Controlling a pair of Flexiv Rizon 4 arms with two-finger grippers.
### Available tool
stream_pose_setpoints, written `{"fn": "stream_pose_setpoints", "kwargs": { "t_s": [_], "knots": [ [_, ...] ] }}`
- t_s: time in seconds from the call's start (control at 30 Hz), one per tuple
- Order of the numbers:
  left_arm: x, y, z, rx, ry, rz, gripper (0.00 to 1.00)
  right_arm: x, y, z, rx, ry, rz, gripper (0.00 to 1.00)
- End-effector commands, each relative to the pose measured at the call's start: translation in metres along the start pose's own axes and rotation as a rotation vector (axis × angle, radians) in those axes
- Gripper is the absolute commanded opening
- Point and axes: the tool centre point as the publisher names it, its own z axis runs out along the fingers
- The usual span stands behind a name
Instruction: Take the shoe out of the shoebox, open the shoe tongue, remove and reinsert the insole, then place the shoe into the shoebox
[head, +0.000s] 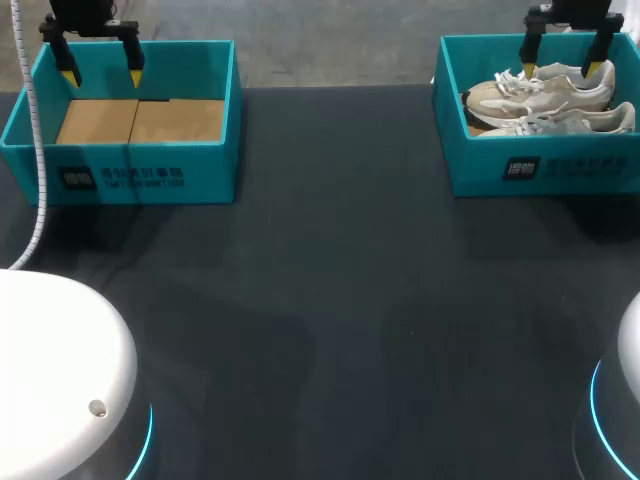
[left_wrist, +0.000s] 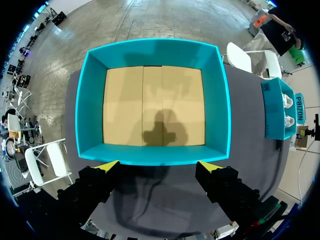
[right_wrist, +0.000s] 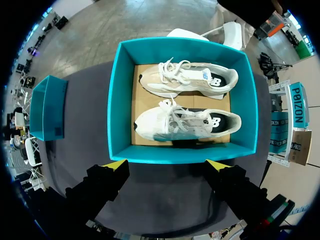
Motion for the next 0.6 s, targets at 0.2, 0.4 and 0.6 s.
{"fn": "stream_pose_setpoints", "kwargs": {
  "t_s": [0.2, 0.4, 0.6],
  "knots": [
    [0.000, 0.000, 0.000, 0.000, 0.000, 0.000, 1.00, -0.008, -0.001, 0.006, -0.004, 0.005, -0.011, 1.00],
    [0.000, 0.000, 0.000, 0.000, 0.000, 0.000, 1.00, -0.022, -0.008, 0.011, -0.010, 0.012, -0.010, 1.00],
    [0.000, 0.000, 0.000, 0.000, 0.000, 0.000, 1.00, -0.042, -0.016, 0.016, -0.027, 0.031, -0.004, 1.00]
  ]
}}
